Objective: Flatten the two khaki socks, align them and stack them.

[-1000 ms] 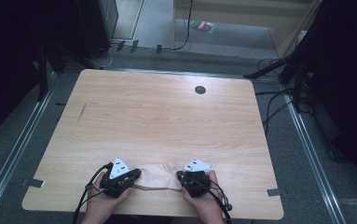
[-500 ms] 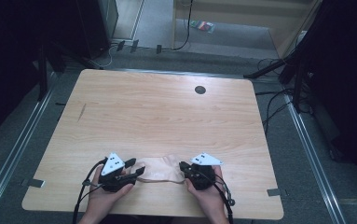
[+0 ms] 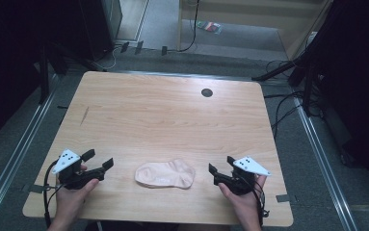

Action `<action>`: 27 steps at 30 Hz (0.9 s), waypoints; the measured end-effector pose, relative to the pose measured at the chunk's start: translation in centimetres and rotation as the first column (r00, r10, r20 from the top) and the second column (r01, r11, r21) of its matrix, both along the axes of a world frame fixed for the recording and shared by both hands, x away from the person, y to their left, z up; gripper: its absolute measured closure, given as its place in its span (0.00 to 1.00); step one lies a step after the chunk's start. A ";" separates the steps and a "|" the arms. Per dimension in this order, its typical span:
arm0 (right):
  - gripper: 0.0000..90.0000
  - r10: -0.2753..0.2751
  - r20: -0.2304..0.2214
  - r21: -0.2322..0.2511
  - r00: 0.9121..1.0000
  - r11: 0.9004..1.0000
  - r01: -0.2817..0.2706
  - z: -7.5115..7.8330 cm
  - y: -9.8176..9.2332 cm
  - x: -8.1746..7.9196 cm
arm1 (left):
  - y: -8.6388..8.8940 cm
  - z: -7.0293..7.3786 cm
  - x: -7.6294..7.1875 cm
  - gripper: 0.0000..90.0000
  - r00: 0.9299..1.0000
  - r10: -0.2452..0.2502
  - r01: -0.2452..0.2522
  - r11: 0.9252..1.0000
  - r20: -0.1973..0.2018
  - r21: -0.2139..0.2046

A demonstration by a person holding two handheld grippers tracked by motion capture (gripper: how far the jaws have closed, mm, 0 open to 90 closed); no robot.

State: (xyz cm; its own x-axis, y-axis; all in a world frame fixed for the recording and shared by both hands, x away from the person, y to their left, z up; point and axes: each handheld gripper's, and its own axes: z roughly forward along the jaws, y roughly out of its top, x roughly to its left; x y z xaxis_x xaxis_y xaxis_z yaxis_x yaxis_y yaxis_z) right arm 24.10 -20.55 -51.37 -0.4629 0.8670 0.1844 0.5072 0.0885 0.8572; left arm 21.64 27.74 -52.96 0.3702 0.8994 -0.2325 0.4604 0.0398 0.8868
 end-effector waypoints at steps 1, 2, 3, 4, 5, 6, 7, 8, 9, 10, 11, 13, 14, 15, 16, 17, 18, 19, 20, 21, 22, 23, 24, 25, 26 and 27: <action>0.09 0.000 0.000 0.000 1.000 1.000 0.000 0.0 0.0 0.0 | 0.5 -0.1 0.0 0.14 1.000 0.013 -0.013 1.000 -0.007 -0.003; 0.00 -0.018 -0.036 0.006 0.999 1.000 0.019 -0.2 -0.8 0.3 | 1.1 -0.3 0.1 0.11 1.000 0.026 -0.026 1.000 -0.011 -0.011; 0.00 -0.018 -0.036 0.006 0.999 1.000 0.019 -0.2 -0.8 0.3 | 1.6 -0.4 0.1 0.11 0.999 0.038 -0.038 0.999 -0.017 -0.015; 0.00 -0.040 -0.039 0.001 0.998 0.999 0.040 -0.3 -1.2 0.3 | 2.1 -0.5 0.1 0.09 0.999 0.050 -0.051 0.999 -0.018 -0.017; 0.00 -0.060 -0.044 -0.016 0.997 0.998 0.060 -0.5 -1.6 0.3 | 2.5 -0.6 0.1 0.09 0.998 0.059 -0.059 0.998 -0.017 -0.014; 0.00 -0.082 -0.046 -0.017 0.996 0.997 0.082 -0.7 -2.4 0.3 | 3.5 -0.7 -0.1 0.09 0.997 0.081 -0.081 0.997 -0.014 -0.008; 0.00 -0.082 -0.046 -0.017 0.996 0.997 0.082 -0.7 -2.4 0.3 | 3.5 -0.7 -0.1 0.09 0.997 0.081 -0.081 0.997 -0.014 -0.008; 0.00 -0.085 -0.034 -0.020 0.996 0.996 0.084 -0.9 -3.2 0.2 | 4.4 -0.8 -0.3 0.08 0.995 0.096 -0.096 0.995 -0.018 0.000; 0.00 -0.085 -0.034 -0.020 0.996 0.996 0.084 -0.9 -3.2 0.2 | 4.4 -0.8 -0.3 0.08 0.995 0.096 -0.096 0.995 -0.018 0.000; 0.00 -0.092 -0.026 -0.030 0.995 0.995 0.091 -1.1 -4.0 0.0 | 5.3 -1.0 -0.4 0.08 0.991 0.132 -0.132 0.991 -0.028 0.006; 0.00 -0.092 -0.026 -0.030 0.995 0.995 0.091 -1.1 -4.0 0.0 | 5.3 -1.0 -0.4 0.08 0.991 0.132 -0.132 0.991 -0.028 0.006; 0.00 -0.116 -0.030 -0.050 0.993 0.992 0.114 -1.5 -5.1 -0.2 | 6.5 -1.3 -0.6 0.08 0.984 0.175 -0.174 0.985 -0.043 0.009; 0.00 -0.124 -0.028 -0.058 0.992 0.991 0.122 -1.6 -5.6 -0.3 | 6.5 -1.3 -0.6 0.08 0.984 0.175 -0.174 0.985 -0.043 0.009; 0.00 -0.124 -0.028 -0.058 0.992 0.991 0.122 -1.6 -5.6 -0.3 | 6.8 -1.3 -0.7 0.08 0.983 0.178 -0.177 0.984 -0.046 0.010; 0.00 -0.133 -0.030 -0.058 0.991 0.990 0.131 -1.7 -6.1 -0.3 | 7.1 -1.3 -0.7 0.08 0.982 0.185 -0.185 0.983 -0.044 0.016; 0.00 -0.141 -0.033 -0.058 0.989 0.989 0.139 -1.8 -6.6 -0.4 | 7.3 -1.3 -0.8 0.08 0.981 0.190 -0.190 0.982 -0.047 0.020; 0.00 -0.150 -0.037 -0.054 0.988 0.988 0.148 -1.9 -7.1 -0.5 | 7.5 -1.4 -0.9 0.08 0.980 0.193 -0.192 0.981 -0.046 0.029; 0.00 -0.155 -0.037 -0.054 0.987 0.987 0.153 -2.0 -7.6 -0.5 | 7.7 -1.4 -1.0 0.08 0.980 0.195 -0.193 0.980 -0.047 0.041; 0.00 -0.160 -0.038 -0.053 0.986 0.986 0.158 -2.0 -7.9 -0.6 | 7.9 -1.4 -1.1 0.08 0.979 0.199 -0.195 0.979 -0.052 0.060; 0.00 -0.169 -0.038 -0.055 0.985 0.984 0.167 -2.1 -8.4 -0.7 | 8.0 -1.5 -1.2 0.08 0.979 0.199 -0.195 0.979 -0.054 0.065; 0.00 -0.177 -0.037 -0.056 0.984 0.983 0.175 -2.1 -8.8 -0.8 | 8.2 -1.5 -1.3 0.08 0.978 0.198 -0.195 0.979 -0.057 0.063; 0.00 -0.185 -0.036 -0.058 0.982 0.981 0.183 -2.2 -9.2 -0.9 | 8.4 -1.5 -1.3 0.08 0.978 0.201 -0.197 0.978 -0.057 0.068; 0.00 -0.194 -0.036 -0.059 0.980 0.980 0.192 -2.2 -9.5 -1.0 | 8.6 -1.5 -1.4 0.08 0.977 0.207 -0.203 0.977 -0.053 0.068; 0.00 -0.201 -0.038 -0.057 0.979 0.978 0.199 -2.3 -9.9 -1.1 | 8.7 -1.4 -1.4 0.08 0.977 0.205 -0.201 0.977 -0.052 0.070; 0.00 -0.209 -0.040 -0.058 0.977 0.977 0.207 -2.3 -10.3 -1.1 | 8.9 -1.4 -1.5 0.08 0.978 0.203 -0.199 0.977 -0.052 0.076; 0.00 -0.219 -0.041 -0.057 0.975 0.975 0.216 -2.4 -10.6 -1.2 | 9.0 -1.4 -1.5 0.08 0.978 0.202 -0.196 0.976 -0.048 0.096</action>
